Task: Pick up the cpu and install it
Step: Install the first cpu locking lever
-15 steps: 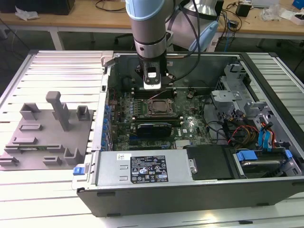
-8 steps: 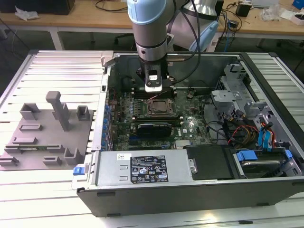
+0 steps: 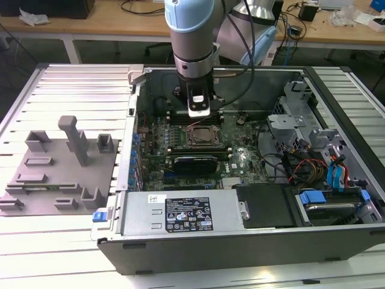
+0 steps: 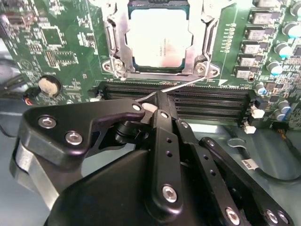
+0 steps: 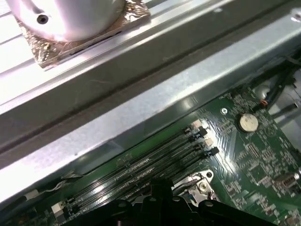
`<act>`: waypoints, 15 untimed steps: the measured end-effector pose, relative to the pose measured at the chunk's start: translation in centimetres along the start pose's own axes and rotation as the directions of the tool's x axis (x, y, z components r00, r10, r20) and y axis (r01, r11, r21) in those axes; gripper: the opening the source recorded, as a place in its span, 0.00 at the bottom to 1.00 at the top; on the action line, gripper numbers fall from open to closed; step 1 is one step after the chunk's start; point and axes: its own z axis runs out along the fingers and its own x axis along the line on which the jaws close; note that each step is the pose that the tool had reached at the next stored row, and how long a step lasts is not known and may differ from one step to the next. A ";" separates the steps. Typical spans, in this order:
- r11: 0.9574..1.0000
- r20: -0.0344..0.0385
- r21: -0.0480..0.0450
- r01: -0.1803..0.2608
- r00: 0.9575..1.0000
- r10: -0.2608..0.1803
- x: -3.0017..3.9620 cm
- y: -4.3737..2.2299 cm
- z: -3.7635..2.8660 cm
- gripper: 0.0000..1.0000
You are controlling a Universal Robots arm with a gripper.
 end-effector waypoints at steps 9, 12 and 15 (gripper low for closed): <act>0.997 -0.019 -0.003 0.071 0.997 -0.071 -0.36 0.12 0.26 0.11; 0.998 -0.020 -0.001 0.071 0.997 -0.071 -0.74 0.27 0.43 0.11; 0.997 -0.020 0.002 0.071 0.997 -0.071 -1.02 0.37 0.63 0.11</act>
